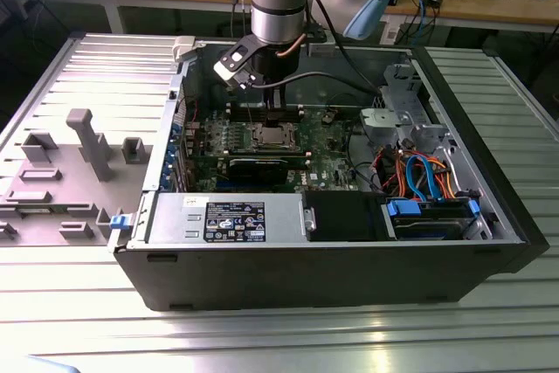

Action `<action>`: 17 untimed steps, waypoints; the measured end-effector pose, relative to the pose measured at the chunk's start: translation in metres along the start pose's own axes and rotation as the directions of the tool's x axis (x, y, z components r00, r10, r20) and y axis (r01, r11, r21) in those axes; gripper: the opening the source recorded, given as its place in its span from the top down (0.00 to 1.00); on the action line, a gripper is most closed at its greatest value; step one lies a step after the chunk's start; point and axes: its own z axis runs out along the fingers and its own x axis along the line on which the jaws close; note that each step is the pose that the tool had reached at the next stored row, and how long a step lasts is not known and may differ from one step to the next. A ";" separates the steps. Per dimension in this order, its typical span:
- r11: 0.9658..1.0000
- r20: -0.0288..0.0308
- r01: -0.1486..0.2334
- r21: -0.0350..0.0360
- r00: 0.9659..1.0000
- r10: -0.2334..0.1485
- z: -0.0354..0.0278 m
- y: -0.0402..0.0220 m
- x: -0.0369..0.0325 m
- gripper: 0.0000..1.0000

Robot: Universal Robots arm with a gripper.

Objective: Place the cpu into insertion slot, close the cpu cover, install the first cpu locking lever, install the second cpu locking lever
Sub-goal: 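Close the cpu cover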

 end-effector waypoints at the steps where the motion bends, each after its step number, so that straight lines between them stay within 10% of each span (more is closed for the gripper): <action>1: 1.000 0.000 0.000 0.000 1.000 0.000 0.0000 0.0000 0.0000 0.89; 17: 1.000 -0.001 0.027 -0.001 1.000 -0.027 0.0174 -0.0164 0.0013 0.89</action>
